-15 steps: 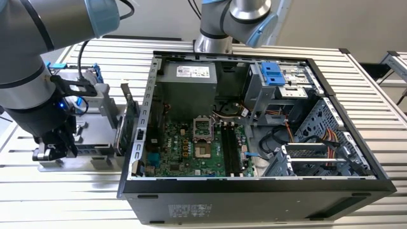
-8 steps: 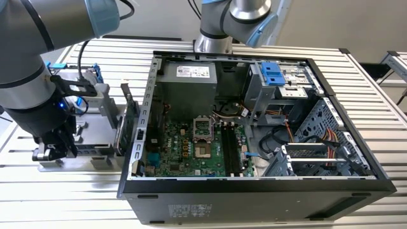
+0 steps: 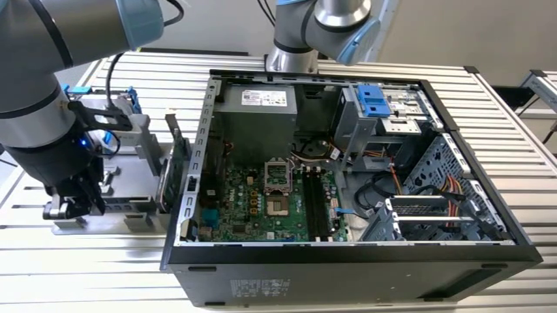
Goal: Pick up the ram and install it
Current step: 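Pick up the ram and move it above insertion slot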
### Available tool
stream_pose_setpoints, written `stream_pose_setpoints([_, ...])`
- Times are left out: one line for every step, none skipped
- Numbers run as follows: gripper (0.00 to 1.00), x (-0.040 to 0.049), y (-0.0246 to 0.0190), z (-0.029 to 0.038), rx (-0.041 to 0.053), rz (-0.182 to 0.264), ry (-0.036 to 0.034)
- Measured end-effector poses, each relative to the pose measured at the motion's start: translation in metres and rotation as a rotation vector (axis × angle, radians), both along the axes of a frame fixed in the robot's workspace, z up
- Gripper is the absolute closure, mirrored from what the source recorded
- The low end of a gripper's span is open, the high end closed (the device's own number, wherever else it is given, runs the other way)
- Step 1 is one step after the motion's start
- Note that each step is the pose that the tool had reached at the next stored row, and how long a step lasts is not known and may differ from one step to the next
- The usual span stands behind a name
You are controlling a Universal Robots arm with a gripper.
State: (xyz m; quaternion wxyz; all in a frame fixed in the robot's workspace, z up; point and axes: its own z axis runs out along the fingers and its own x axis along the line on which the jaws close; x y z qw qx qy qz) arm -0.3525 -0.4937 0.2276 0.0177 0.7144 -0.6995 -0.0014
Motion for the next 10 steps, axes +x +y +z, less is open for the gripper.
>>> stream_pose_setpoints([1.00, 0.0000, 0.0000, 0.0014, -0.0001, 0.000, 0.0001])
stream_pose_setpoints([1.00, 0.0000, 0.0000, 0.0026, -0.0001, 0.000, 0.0000])
stream_pose_setpoints([1.00, 0.0000, 0.0000, 0.0040, -0.0001, 0.000, 0.0001])
stream_pose_setpoints([1.00, 0.0000, 0.0000, 0.0053, -0.0001, 0.000, 0.0002])
stream_pose_setpoints([1.00, 0.0000, 0.0000, 0.0066, 0.0000, 0.000, 0.0000])
stream_pose_setpoints([1.00, 0.0000, 0.0000, 0.0080, -0.0001, 0.000, 0.0001])
stream_pose_setpoints([1.00, 0.0000, 0.0000, 0.0092, 0.0000, 0.000, 0.0000])
stream_pose_setpoints([1.00, 0.0000, 0.0000, 0.0106, 0.0000, 0.000, 0.0001])
stream_pose_setpoints([1.00, 0.0000, 0.0000, 0.0119, -0.0001, 0.000, 0.0001])
stream_pose_setpoints([1.00, 0.0000, 0.0000, 0.0130, 0.0000, 0.000, 0.0000])
